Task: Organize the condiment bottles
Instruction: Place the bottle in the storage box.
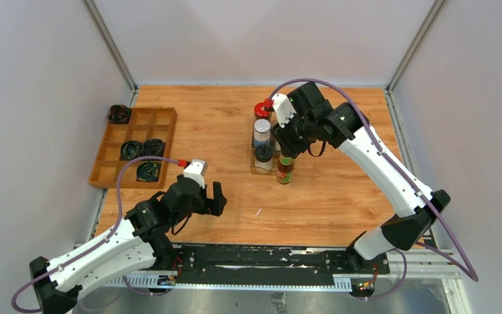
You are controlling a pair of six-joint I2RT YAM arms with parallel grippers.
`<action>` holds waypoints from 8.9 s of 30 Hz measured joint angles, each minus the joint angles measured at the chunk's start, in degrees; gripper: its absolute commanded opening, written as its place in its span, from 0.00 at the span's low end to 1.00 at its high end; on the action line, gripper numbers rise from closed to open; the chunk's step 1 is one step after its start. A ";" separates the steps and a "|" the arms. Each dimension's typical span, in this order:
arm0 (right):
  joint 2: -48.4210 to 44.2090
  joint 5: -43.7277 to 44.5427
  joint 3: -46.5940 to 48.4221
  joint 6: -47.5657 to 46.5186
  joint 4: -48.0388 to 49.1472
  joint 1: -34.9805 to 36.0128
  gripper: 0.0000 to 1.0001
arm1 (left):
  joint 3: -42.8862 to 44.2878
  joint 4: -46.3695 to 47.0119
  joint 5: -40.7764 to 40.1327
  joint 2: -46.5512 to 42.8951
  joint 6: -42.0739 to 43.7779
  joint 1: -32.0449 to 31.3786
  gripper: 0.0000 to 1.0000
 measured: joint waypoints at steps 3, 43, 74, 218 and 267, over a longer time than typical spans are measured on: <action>0.00 1.05 0.26 0.00 -0.22 -0.22 0.31 | 0.00 0.00 0.20 0.17 0.00 0.00 1.00; -0.17 2.10 0.33 0.57 1.77 -2.80 0.30 | 0.00 0.02 0.81 0.15 0.00 0.00 1.00; 1.86 0.33 0.35 1.49 4.11 -4.76 0.30 | 0.00 0.02 0.81 -0.24 0.00 0.00 1.00; 11.63 -2.25 5.51 2.29 6.32 -10.95 0.27 | -0.92 0.57 0.83 -0.68 0.02 0.00 1.00; 12.55 -2.21 0.09 2.29 10.58 -10.95 0.26 | -2.03 1.75 0.83 -0.42 0.02 0.00 1.00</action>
